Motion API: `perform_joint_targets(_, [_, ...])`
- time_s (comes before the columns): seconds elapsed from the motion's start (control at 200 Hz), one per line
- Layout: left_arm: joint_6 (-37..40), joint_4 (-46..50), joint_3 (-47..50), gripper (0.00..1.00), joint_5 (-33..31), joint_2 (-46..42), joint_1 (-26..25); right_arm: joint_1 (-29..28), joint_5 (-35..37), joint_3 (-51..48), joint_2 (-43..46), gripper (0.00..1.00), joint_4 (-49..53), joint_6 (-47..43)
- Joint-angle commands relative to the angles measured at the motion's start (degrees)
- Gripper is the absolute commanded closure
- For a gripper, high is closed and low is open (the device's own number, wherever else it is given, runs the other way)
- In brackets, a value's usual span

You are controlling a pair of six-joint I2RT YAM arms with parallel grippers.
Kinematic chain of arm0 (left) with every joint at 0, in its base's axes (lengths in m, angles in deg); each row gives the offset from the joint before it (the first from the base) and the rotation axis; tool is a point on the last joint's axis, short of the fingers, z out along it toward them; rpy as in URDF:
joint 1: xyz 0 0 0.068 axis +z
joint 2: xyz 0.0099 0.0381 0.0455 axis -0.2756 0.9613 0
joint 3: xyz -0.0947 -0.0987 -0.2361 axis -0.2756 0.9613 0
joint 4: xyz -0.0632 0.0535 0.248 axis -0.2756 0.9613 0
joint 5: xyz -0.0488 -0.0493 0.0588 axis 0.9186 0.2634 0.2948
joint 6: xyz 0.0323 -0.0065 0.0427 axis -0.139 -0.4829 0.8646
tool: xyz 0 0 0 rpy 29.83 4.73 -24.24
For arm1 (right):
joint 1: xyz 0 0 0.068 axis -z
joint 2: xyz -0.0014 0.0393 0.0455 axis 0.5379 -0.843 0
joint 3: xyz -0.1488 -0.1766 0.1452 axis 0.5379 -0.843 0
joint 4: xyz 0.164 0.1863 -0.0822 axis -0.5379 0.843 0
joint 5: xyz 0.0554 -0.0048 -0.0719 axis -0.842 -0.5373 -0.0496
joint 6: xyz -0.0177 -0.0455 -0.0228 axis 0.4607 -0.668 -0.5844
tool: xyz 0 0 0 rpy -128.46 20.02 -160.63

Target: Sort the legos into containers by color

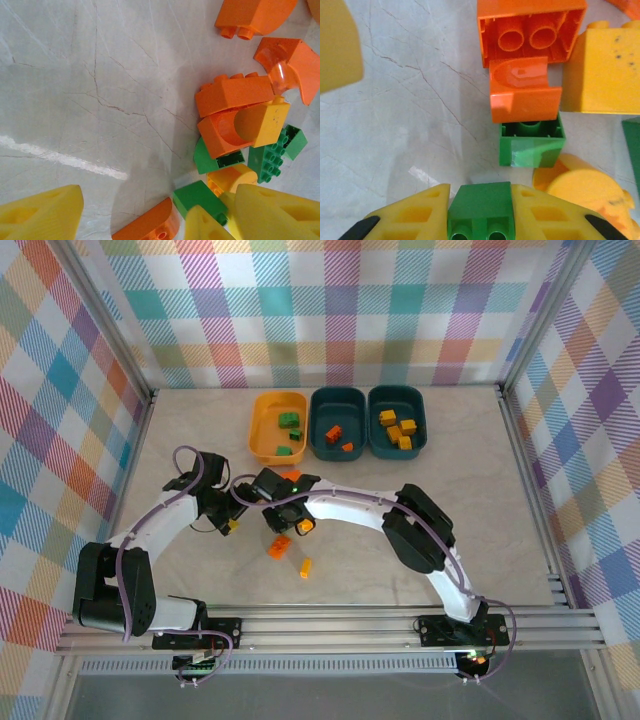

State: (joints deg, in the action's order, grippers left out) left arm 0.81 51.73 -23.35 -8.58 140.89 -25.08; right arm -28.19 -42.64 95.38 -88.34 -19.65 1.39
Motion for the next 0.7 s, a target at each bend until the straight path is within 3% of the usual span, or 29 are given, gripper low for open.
perform_joint_targets(0.0, [-0.3, 0.1, 0.5, 0.21, 0.1, -1.0, 0.6, -0.3, 0.2, 0.0, 5.2, 0.71, 0.1, -1.6])
perform_joint_targets(0.145, [-0.2, 0.1, 0.6, 0.21, 0.3, -0.9, 0.6, 1.8, -1.0, 1.5, 6.9, 0.7, 0.0, -2.2])
perform_joint_targets(0.325, [0.6, 1.4, 0.6, 0.2, 0.8, -1.4, 0.5, 9.3, -2.7, 7.3, 5.7, 0.7, -2.0, -3.4])
perform_joint_targets(0.505, [1.5, 2.4, 1.8, 0.2, 2.0, -2.2, 0.5, 16.7, -6.9, 18.7, -2.4, 0.69, -3.0, -1.9])
perform_joint_targets(0.695, [1.7, 1.8, 4.0, 0.21, 3.6, -2.1, 0.5, 19.4, -8.1, 36.1, -14.5, 0.68, 2.9, -2.5])
